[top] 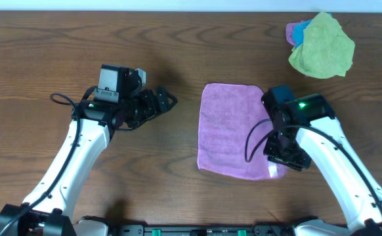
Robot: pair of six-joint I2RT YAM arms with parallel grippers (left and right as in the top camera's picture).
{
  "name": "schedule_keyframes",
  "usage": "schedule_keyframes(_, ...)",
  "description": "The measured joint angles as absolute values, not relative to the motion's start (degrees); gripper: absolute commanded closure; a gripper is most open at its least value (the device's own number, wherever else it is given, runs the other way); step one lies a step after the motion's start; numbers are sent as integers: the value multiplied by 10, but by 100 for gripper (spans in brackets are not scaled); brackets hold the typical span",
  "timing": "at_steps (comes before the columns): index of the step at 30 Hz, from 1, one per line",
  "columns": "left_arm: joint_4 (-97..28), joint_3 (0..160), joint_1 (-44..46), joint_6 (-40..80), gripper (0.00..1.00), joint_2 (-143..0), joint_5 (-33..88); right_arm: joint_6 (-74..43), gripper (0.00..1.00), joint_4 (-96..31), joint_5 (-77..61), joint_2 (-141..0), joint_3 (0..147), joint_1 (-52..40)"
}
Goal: Fold the cloth
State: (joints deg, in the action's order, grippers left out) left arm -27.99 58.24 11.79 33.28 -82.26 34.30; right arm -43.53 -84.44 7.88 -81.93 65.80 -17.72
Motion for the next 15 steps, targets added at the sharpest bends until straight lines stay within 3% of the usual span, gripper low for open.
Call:
schedule_keyframes(5, -275, 582, 118, 333, 5, -823, 343, -422, 49, -822, 74, -813, 657, -178)
schedule_keyframes(10, -265, 582, 118, 333, 5, -823, 343, -364, 43, -687, 44, -801, 655, -180)
schedule_keyframes(12, -265, 582, 118, 333, 5, -823, 343, -338, 49, -616, 30, -804, 655, -180)
schedule_keyframes(15, -265, 582, 118, 333, 5, -823, 343, -307, 75, -507, 10, -836, 655, -180)
